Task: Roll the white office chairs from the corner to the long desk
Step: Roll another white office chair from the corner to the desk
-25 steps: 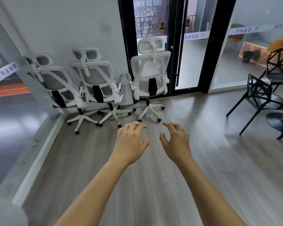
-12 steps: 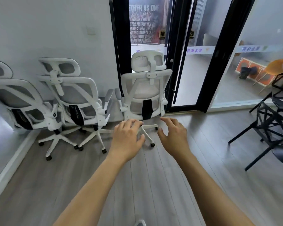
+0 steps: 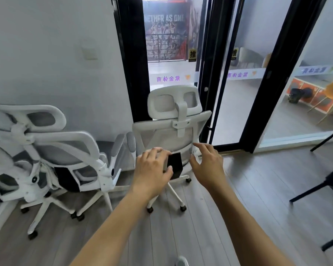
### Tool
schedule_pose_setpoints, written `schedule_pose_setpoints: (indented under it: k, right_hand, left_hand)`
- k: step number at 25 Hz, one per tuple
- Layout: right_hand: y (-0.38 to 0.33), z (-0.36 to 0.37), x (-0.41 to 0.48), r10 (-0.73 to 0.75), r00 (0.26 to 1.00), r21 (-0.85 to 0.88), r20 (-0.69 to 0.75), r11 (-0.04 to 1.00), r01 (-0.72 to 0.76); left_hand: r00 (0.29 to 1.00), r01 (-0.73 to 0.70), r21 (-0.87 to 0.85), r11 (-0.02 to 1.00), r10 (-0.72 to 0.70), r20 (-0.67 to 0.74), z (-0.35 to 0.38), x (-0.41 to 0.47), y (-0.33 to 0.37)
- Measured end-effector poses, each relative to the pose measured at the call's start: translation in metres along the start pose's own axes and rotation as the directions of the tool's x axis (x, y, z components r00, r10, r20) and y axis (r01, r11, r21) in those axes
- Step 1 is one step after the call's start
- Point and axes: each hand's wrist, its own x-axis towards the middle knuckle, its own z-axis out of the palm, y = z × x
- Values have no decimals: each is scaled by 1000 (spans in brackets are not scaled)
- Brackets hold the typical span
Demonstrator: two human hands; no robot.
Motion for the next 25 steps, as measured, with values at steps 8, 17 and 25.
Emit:
schedule_pose_setpoints:
  k: [8, 17, 25]
  right_hand:
    - [71, 79, 235, 81, 996, 9, 32, 997, -82]
    - [133, 121, 364, 288, 943, -144, 165, 953, -266]
    - [148, 123, 342, 260, 964, -72, -63, 962, -264]
  left_hand:
    - [993, 118, 35, 992, -119, 24, 67, 210, -67]
    - [957, 287, -21, 958, -287, -38, 108, 296, -111]
    - [947, 306, -69, 950, -311, -82, 145, 290, -128]
